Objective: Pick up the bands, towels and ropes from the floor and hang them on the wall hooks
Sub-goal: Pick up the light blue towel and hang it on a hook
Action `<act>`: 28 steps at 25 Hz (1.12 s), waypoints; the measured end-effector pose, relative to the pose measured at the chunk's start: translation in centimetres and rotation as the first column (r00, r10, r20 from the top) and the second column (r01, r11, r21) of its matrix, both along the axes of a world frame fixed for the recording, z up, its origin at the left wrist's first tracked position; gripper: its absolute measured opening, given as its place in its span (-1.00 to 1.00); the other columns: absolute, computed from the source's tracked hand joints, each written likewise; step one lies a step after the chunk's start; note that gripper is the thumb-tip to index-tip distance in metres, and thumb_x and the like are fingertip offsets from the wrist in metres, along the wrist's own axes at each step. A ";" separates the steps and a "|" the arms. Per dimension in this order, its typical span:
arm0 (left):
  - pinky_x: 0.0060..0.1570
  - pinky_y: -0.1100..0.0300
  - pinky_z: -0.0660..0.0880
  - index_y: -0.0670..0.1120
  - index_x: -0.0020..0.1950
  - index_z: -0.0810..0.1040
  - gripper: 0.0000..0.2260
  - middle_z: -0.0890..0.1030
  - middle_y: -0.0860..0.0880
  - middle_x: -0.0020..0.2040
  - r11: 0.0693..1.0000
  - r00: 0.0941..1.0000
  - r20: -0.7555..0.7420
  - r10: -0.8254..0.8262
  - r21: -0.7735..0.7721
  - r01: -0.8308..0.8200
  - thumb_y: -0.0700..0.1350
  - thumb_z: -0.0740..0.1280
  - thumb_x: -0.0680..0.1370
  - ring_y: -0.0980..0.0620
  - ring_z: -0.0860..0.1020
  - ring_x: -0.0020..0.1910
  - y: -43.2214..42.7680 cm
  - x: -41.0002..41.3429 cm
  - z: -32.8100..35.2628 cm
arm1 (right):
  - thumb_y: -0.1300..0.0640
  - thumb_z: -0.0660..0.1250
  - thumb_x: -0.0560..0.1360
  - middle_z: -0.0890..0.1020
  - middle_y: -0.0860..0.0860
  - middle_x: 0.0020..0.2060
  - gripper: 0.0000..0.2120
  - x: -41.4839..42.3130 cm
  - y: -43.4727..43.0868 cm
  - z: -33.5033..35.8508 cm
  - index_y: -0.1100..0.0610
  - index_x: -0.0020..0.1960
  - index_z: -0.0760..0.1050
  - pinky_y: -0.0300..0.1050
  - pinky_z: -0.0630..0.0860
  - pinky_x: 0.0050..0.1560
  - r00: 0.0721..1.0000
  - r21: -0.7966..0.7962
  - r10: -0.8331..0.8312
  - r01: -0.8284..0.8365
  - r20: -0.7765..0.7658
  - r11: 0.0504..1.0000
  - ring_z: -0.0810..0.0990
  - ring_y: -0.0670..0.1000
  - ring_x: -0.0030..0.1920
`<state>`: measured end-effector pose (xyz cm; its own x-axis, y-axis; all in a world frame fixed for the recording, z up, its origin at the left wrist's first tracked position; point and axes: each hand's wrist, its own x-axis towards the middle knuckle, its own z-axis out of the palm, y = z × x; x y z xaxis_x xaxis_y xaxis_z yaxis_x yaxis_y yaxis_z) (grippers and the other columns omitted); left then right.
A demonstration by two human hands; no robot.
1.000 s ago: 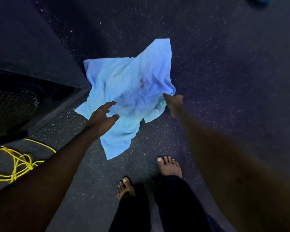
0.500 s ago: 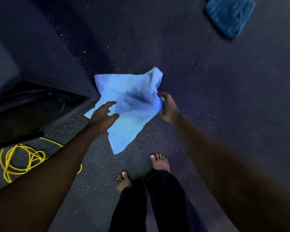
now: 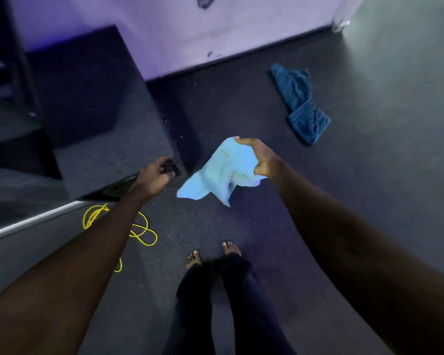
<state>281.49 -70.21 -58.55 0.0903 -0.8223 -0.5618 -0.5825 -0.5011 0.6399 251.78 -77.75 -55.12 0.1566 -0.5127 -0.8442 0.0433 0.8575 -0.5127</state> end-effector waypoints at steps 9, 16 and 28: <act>0.02 0.14 0.44 -0.03 0.40 0.46 -0.48 0.63 -0.23 0.07 0.910 0.914 0.099 0.393 -0.182 -0.372 -0.05 0.39 0.43 -0.18 0.58 0.05 12.5 7.7 19.0 | 0.00 0.48 0.34 0.66 0.21 0.11 -0.56 6.6 1.4 22.1 0.19 0.15 0.60 0.03 0.49 0.19 0.829 -0.165 0.557 -0.542 0.055 0.824 0.64 0.17 0.05; 0.04 0.16 0.41 -0.01 0.35 0.49 -0.59 0.63 -0.11 0.09 0.730 0.754 0.142 0.641 -0.416 -0.542 -0.19 0.40 0.51 -0.07 0.57 0.06 27.7 14.2 31.2 | 0.05 0.47 0.33 0.65 0.20 0.05 -0.63 18.2 6.0 35.8 0.20 0.07 0.59 0.08 0.47 0.31 0.555 -0.395 0.832 -0.767 -0.015 0.505 0.64 0.19 0.07; 0.06 0.17 0.39 0.03 0.38 0.46 -0.56 0.58 -0.03 0.12 0.428 0.424 0.156 0.892 -0.590 -0.685 -0.18 0.39 0.52 -0.01 0.56 0.08 54.9 27.0 44.9 | -0.04 0.44 0.43 0.67 0.12 -0.17 -0.75 44.4 25.1 48.2 0.17 -0.17 0.62 -0.05 0.55 0.02 0.264 -0.575 0.961 -0.800 -0.081 0.172 0.66 0.10 -0.15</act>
